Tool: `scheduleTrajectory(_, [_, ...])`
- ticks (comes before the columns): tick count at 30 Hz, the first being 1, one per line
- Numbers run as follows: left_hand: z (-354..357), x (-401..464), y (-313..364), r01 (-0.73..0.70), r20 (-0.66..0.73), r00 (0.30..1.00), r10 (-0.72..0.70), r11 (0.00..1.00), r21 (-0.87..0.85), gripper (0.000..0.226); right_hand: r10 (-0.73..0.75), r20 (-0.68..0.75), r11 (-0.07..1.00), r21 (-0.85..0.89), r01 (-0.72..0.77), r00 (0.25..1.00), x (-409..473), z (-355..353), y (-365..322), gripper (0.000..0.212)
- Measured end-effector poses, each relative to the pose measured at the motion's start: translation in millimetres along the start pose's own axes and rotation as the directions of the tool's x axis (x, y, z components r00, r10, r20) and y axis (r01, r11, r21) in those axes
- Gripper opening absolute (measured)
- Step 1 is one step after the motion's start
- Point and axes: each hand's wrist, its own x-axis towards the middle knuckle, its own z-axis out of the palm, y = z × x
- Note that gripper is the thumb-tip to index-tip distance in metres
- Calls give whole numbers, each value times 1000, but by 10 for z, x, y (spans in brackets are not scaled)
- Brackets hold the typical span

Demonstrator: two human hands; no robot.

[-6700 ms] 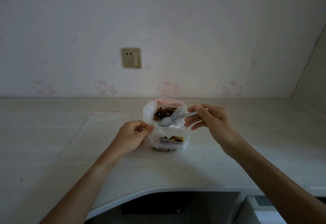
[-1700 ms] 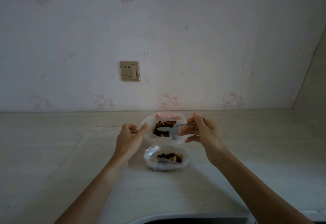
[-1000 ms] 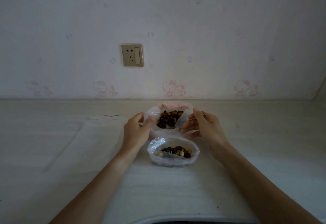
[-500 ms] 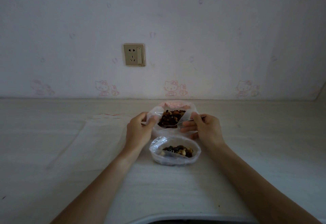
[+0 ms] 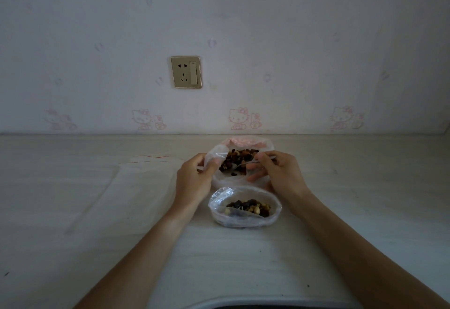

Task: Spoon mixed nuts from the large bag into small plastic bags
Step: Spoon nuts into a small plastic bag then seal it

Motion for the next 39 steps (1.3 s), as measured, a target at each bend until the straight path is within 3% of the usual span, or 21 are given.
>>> scheduleTrajectory(11, [-25, -18, 13, -18, -1, 1000, 18, 999, -31, 37, 126, 17, 978, 165, -127, 992, -49, -53, -51, 26])
scheduleTrajectory(14, [-24, 4, -16, -27, -22, 999, 27, 1000, -11, 27, 147, 4, 964, 222, -144, 989, -87, -93, -81, 23])
scheduleTrajectory(23, [-58, -1, 2, -96, -44, 994, 100, 992, 78, 30, 72, -13, 966, 250, -66, 997, -269, -330, -269, 25])
scheduleTrajectory(27, [-158, -44, 43, -61, -57, 996, 66, 994, 85, 35, 20, 16, 963, 268, -23, 1000, -385, -502, -414, 27])
scheduleTrajectory(31, [-263, -172, 115, -8, -96, 995, 15, 997, 71, 22, -17, 54, 959, 285, 1, 998, -552, -659, -510, 28])
scheduleTrajectory(34, [-331, -340, 158, -27, -6, 1000, 28, 993, 112, 18, -35, 91, 963, 269, 9, 995, -690, -747, -503, 29])
scheduleTrajectory(39, [-414, -657, 172, -108, 244, 968, 65, 980, 170, 30, -47, 152, 980, 197, 16, 987, -869, -815, -457, 31])
